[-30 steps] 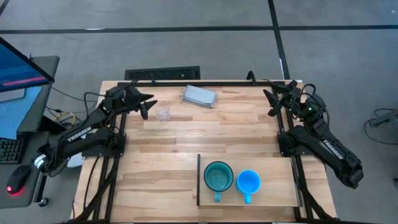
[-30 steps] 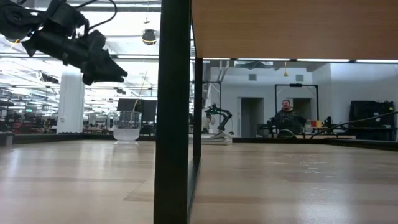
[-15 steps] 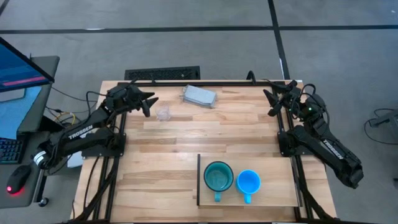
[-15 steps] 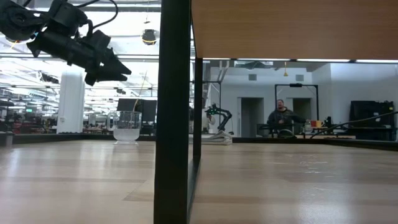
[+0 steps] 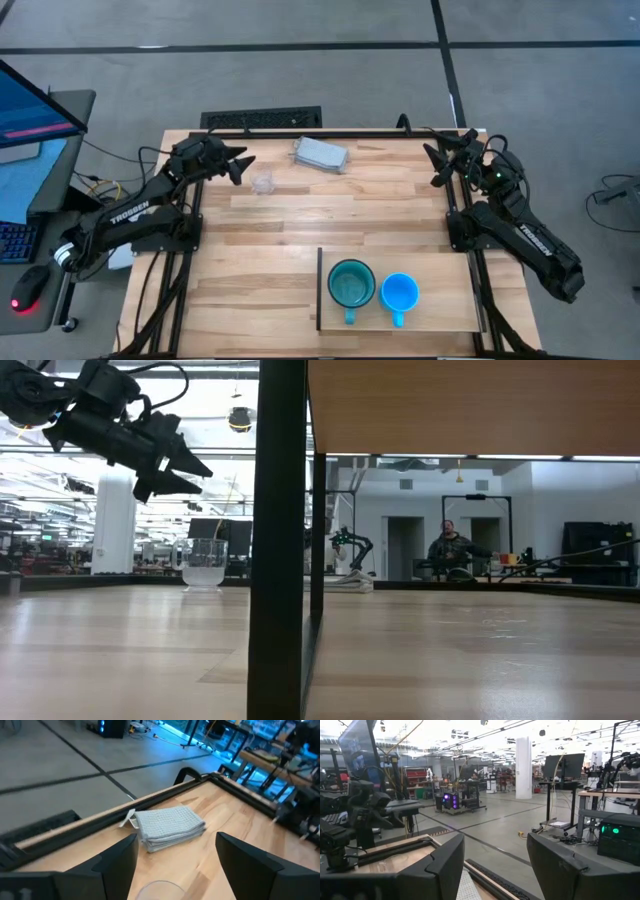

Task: Stack small to large cups/mugs on shelf
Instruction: Put the transparent mug on the shelf

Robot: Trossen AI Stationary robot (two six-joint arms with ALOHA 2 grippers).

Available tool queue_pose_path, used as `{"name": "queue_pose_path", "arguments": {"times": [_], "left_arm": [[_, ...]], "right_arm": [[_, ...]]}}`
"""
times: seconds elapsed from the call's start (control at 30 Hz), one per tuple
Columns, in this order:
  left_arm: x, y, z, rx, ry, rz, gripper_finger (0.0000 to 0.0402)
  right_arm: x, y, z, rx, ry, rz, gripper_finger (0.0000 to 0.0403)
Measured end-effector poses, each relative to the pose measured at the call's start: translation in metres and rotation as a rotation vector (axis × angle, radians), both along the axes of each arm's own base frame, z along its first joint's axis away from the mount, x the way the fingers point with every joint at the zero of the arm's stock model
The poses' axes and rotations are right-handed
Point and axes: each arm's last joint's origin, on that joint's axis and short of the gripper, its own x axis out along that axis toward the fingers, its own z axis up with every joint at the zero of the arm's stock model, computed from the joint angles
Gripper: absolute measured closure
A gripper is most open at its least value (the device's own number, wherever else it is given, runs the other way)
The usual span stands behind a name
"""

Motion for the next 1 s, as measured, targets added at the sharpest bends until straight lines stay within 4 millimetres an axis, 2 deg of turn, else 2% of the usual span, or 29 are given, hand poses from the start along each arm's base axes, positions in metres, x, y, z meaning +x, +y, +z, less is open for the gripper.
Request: {"name": "queue_pose_path", "arguments": {"times": [0.2,0.47,0.7,0.9,1.0], "left_arm": [[0.0,0.0,-0.001,-0.077,-0.034,0.02,0.014],[0.001,0.001,0.007,0.024,0.024,-0.011,0.014],[0.004,0.002,0.011,0.026,0.21,-0.015,0.014],[0.018,0.008,0.019,0.092,0.335,-0.083,0.014],[0.026,0.013,0.02,0.068,0.369,-0.105,0.014]], "right_arm": [[0.0,0.0,-0.001,0.009,0.008,0.0,0.0164],[0.0,0.0,-0.002,0.006,0.015,-0.002,0.0164],[0.0,0.0,-0.001,0.005,0.014,-0.003,0.0164],[0.0,0.0,-0.001,0.005,0.014,-0.003,0.0164],[0.0,0.0,-0.001,0.005,0.014,-0.003,0.0164]]}}
